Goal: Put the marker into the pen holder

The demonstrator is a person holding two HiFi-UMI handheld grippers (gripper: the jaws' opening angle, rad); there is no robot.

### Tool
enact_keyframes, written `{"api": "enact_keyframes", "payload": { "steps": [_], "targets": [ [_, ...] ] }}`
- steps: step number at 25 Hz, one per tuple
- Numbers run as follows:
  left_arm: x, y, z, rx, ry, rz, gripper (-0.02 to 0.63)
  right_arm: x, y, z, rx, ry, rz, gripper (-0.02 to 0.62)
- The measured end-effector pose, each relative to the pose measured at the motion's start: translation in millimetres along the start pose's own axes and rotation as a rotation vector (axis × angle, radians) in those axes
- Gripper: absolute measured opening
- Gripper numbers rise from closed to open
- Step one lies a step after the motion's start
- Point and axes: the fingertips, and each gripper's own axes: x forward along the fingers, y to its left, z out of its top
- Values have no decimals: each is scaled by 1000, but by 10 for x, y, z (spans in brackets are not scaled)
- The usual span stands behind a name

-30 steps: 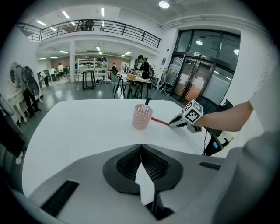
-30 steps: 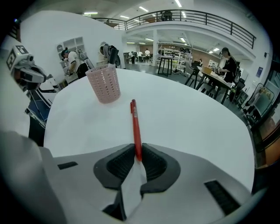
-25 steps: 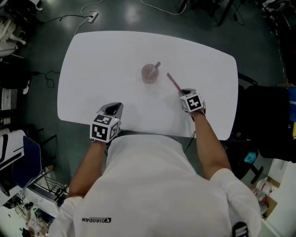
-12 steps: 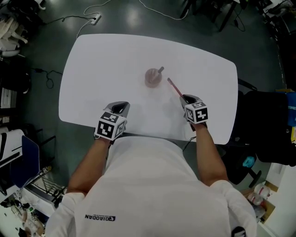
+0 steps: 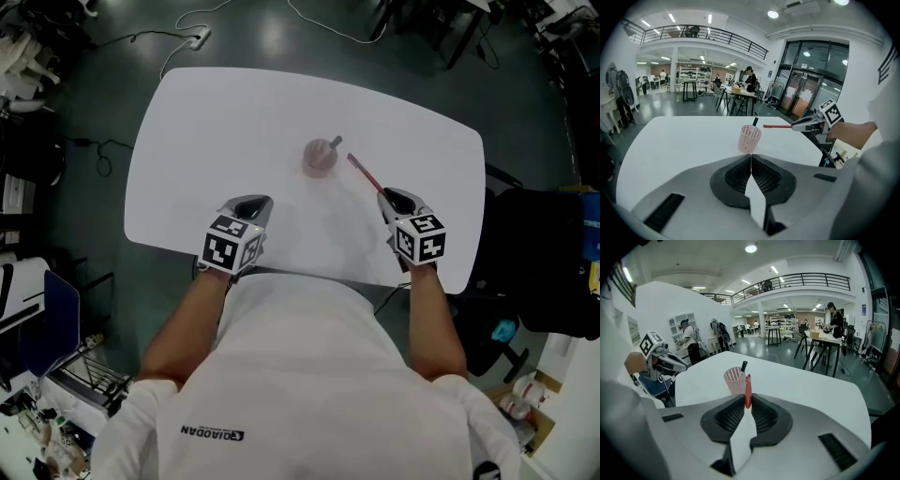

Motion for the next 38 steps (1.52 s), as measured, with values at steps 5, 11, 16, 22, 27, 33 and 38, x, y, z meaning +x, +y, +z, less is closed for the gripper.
{"api": "enact_keyframes", "payload": {
  "steps": [5,11,16,22,27,33,38],
  "targets": [
    [-64,-1,61,6,-22,0,29,-65,216,242,-71,-34,30,63],
    [-175,-6,47,4,-37,-9,29,84,431,409,-113,-17,63,63],
    [-260,121,-24,-19,-45,8,29,257,566,421,-182,46,72,64],
    [-355,251,-84,-50,-58,25,29,475,621,461,-221,93,72,64],
    [-404,323,-165,-75,-63,33,29,633,625,568,-194,105,72,64],
    [-431,398,-210,-92,-70,35,29,937,605,585,-134,147,87,66],
    [-493,462,-263,-106,-71,35,29,1068,617,587,-71,151,82,66]
  ]
}}
